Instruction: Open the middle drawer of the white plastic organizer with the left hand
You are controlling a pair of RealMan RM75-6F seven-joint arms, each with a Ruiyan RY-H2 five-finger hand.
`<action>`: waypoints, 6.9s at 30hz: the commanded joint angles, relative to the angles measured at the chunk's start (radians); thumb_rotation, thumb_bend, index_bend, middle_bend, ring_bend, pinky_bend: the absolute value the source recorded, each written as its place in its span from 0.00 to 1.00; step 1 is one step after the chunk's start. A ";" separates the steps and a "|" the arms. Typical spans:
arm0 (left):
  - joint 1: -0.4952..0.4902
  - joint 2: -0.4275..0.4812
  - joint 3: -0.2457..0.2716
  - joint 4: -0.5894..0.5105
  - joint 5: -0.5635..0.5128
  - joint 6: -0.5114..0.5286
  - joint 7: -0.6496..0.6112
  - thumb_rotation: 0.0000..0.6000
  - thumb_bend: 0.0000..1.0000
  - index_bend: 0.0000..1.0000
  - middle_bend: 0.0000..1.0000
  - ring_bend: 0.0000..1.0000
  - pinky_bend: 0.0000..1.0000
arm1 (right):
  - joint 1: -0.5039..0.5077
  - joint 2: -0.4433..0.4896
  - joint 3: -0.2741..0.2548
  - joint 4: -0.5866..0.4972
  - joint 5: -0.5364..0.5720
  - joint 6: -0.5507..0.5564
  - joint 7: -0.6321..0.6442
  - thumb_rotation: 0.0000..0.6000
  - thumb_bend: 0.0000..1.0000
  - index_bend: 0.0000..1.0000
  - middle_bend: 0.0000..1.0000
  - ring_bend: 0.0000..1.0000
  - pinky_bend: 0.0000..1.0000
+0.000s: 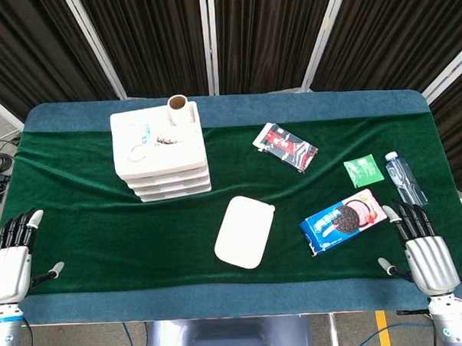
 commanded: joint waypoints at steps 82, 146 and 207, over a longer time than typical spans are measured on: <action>-0.594 -0.220 -0.258 -0.144 -0.796 -0.573 -0.342 1.00 0.65 0.00 0.93 0.80 0.74 | -0.008 0.041 0.014 -0.004 0.010 0.021 0.097 1.00 0.04 0.00 0.00 0.00 0.00; -0.642 -0.229 -0.259 -0.170 -0.816 -0.617 -0.312 1.00 0.65 0.04 0.93 0.80 0.74 | -0.006 0.037 0.011 -0.005 0.012 0.012 0.093 1.00 0.04 0.00 0.00 0.00 0.00; -0.517 -0.155 -0.177 -0.452 -0.576 -0.216 0.486 1.00 0.67 0.03 0.95 0.81 0.84 | -0.007 0.031 0.006 -0.011 0.005 0.010 0.066 1.00 0.04 0.00 0.00 0.00 0.00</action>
